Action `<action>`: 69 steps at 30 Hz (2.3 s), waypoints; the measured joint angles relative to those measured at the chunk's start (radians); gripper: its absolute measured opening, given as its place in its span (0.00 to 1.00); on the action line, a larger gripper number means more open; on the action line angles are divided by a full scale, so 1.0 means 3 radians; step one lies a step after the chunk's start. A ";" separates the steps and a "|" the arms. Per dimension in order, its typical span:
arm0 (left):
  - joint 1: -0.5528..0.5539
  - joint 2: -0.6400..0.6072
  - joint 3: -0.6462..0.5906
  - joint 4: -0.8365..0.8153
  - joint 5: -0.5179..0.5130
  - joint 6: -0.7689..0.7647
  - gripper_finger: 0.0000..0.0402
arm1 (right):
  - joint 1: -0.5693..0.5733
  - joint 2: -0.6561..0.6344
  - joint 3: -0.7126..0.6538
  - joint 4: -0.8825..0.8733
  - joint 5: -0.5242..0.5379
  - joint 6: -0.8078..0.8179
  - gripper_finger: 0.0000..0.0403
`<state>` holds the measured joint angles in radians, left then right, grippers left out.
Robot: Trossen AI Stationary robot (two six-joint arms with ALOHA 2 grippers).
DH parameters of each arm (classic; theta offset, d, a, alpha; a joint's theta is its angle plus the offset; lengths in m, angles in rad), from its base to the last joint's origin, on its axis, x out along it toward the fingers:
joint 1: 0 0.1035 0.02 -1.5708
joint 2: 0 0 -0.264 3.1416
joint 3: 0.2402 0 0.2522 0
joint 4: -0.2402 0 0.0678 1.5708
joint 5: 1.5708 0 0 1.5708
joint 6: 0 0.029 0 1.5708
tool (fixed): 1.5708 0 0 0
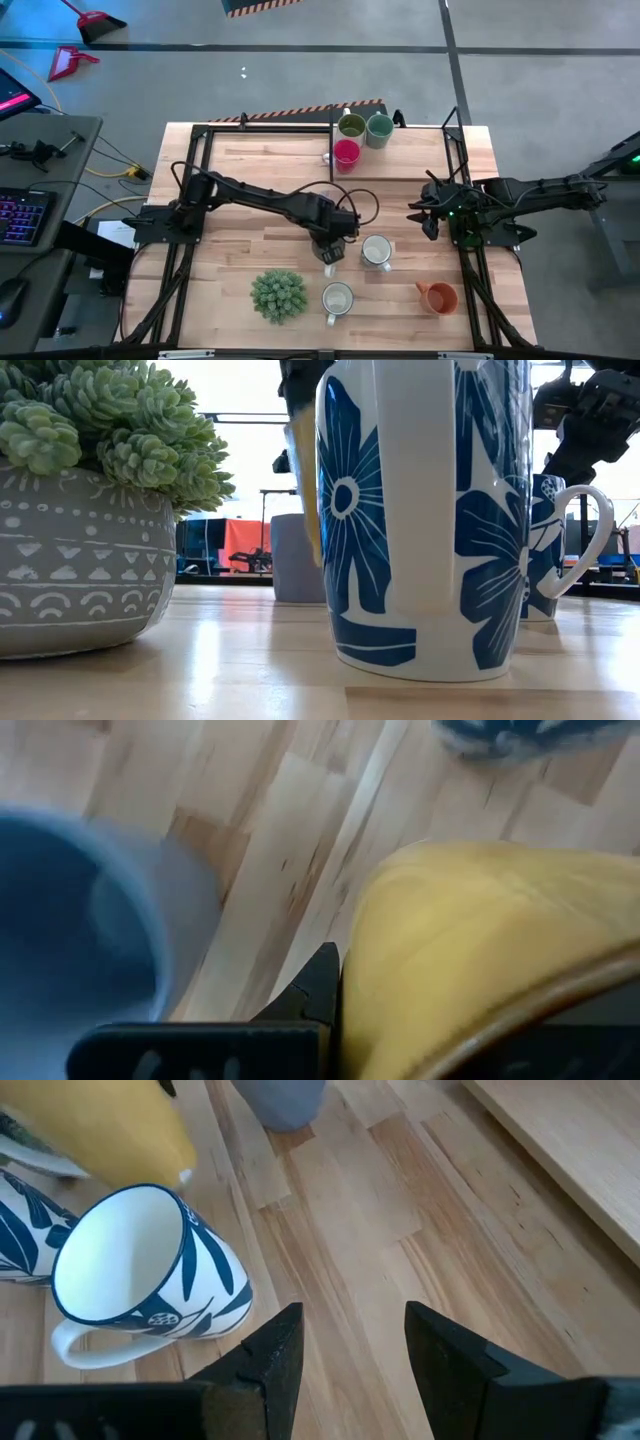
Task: Place coffee mugs
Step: Move the yellow mug to the center of the table, then put the blue mug on the shelf
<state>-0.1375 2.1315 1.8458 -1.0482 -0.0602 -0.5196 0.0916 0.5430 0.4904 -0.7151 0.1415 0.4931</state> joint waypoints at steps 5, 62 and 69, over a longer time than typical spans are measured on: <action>-0.0012 0.0115 -0.0010 0.0014 0.0011 -0.0010 0.03 | -0.0001 0.0000 0.0000 0.0010 -0.0073 -0.0004 0.38; 0.0002 0.0210 0.0195 -0.0492 0.0310 -0.0341 0.39 | 0.0000 -0.0001 0.0000 0.0015 -0.0249 -0.0099 0.38; 0.0023 0.0209 0.0743 -0.0917 0.0247 -0.0086 0.43 | 0.0001 -0.0001 0.0000 0.0003 -0.0249 -0.0099 0.38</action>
<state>-0.1307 2.1941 2.0688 -1.3233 0.0139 -0.5455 0.0917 0.5427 0.4904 -0.7143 0.0669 0.4633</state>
